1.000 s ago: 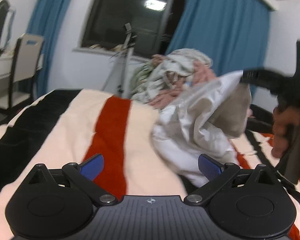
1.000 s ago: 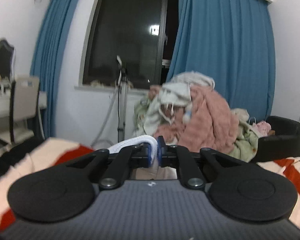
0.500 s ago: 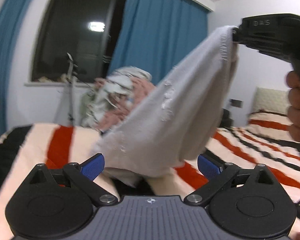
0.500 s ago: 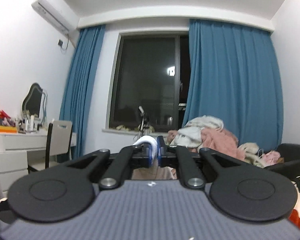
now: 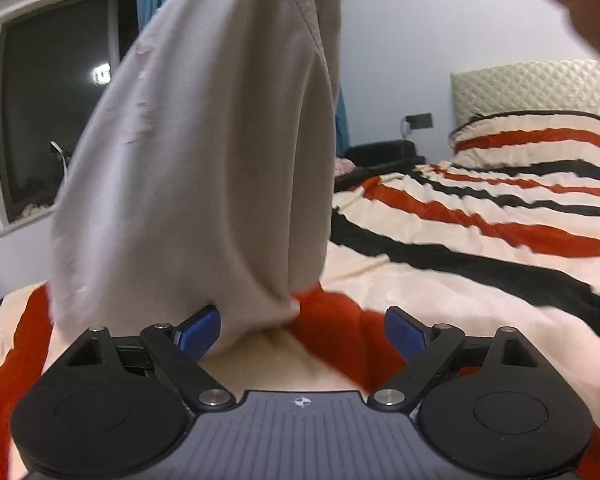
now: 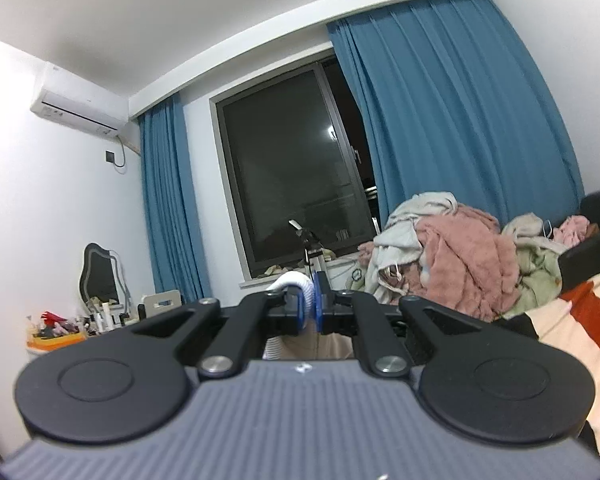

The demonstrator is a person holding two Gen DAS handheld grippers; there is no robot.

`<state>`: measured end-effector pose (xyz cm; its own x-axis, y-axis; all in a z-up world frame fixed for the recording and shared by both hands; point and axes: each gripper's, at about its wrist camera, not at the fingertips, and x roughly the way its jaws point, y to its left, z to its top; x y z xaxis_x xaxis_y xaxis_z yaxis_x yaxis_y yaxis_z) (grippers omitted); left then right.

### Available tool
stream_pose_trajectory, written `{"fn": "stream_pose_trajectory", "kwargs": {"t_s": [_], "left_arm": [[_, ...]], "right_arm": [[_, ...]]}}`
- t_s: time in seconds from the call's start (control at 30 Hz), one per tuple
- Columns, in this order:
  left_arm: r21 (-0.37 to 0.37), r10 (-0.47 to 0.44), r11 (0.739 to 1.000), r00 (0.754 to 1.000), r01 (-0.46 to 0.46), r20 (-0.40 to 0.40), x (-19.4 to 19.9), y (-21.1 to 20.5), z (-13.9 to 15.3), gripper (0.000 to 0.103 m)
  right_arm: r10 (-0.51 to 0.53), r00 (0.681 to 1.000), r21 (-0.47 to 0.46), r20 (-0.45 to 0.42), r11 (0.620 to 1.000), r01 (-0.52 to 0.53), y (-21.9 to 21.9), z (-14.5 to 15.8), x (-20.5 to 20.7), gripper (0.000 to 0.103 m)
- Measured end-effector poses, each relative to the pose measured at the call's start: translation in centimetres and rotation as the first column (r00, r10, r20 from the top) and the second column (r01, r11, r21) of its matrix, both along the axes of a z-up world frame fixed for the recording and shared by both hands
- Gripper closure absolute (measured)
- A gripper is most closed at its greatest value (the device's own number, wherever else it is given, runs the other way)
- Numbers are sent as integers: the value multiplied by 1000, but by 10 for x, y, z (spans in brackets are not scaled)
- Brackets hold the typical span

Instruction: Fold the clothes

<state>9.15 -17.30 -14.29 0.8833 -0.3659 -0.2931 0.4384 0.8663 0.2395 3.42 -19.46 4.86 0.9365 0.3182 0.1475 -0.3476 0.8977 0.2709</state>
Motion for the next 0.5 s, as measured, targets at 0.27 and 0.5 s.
{"fn": "stream_pose_trajectory", "kwargs": {"t_s": [0.27,0.5], "left_arm": [[-138,202,969,979,-205,-31,53,-27,-12,69],[-139,153,975,978,-173,-142,51,18,24,96]], "right_arm": [[-87,992,138,-96,985,99,-51,-41,39,94],[-209,944,118,-254,963,244,-69,-67,74,94]]}}
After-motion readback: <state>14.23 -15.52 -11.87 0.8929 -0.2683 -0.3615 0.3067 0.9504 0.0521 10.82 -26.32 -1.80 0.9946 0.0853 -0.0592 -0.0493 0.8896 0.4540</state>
